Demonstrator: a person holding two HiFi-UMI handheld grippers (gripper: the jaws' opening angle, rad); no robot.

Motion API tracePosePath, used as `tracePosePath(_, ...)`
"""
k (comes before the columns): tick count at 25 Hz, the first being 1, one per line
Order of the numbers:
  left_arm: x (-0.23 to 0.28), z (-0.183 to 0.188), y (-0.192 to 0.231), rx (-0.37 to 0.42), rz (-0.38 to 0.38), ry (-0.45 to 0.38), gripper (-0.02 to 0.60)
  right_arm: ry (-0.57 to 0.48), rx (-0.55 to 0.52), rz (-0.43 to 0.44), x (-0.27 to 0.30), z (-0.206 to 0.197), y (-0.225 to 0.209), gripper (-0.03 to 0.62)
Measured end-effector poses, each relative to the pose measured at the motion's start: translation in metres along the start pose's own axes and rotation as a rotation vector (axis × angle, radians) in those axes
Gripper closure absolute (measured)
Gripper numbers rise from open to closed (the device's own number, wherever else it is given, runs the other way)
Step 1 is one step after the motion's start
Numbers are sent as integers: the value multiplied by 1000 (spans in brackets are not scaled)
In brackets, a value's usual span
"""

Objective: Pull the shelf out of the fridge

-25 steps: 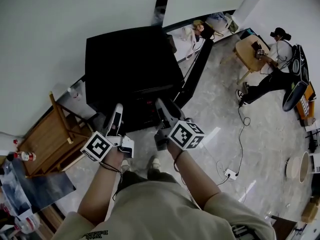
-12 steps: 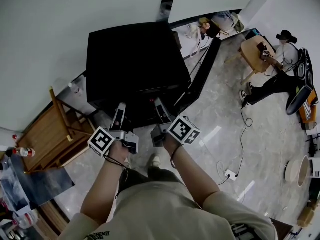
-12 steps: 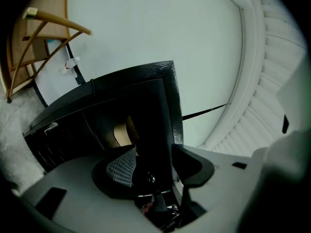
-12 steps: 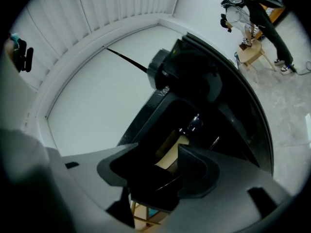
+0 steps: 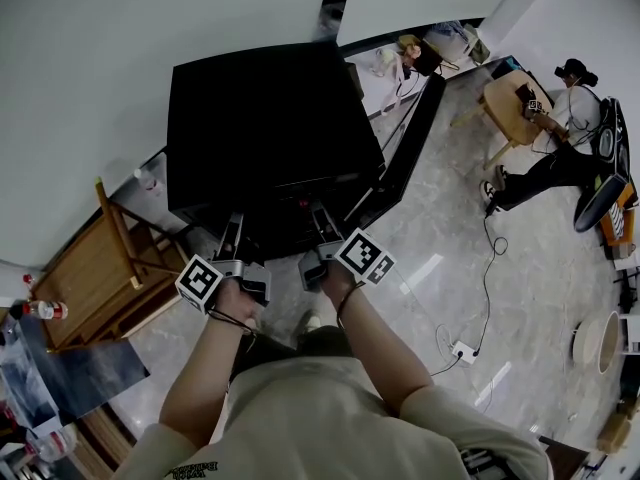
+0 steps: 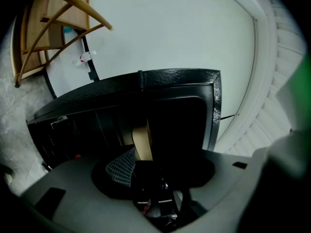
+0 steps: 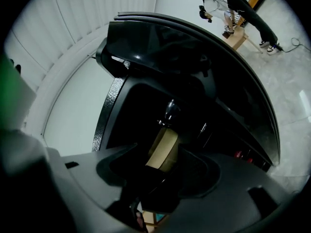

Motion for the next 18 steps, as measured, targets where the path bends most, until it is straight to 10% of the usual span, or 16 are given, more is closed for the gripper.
tracePosePath(18, 35, 4, 56, -176, -38, -36, 359, -30, 274, -32, 38, -18, -57, 378)
Point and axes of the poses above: the fingertips, and each gripper's own axes: x forward along the fingers, y to its left, z out of its top, the point moved 9 cm from there along -x, backward along the fingers, and after that the axes turned 3 degrees about -x, right-handed, at the moved point
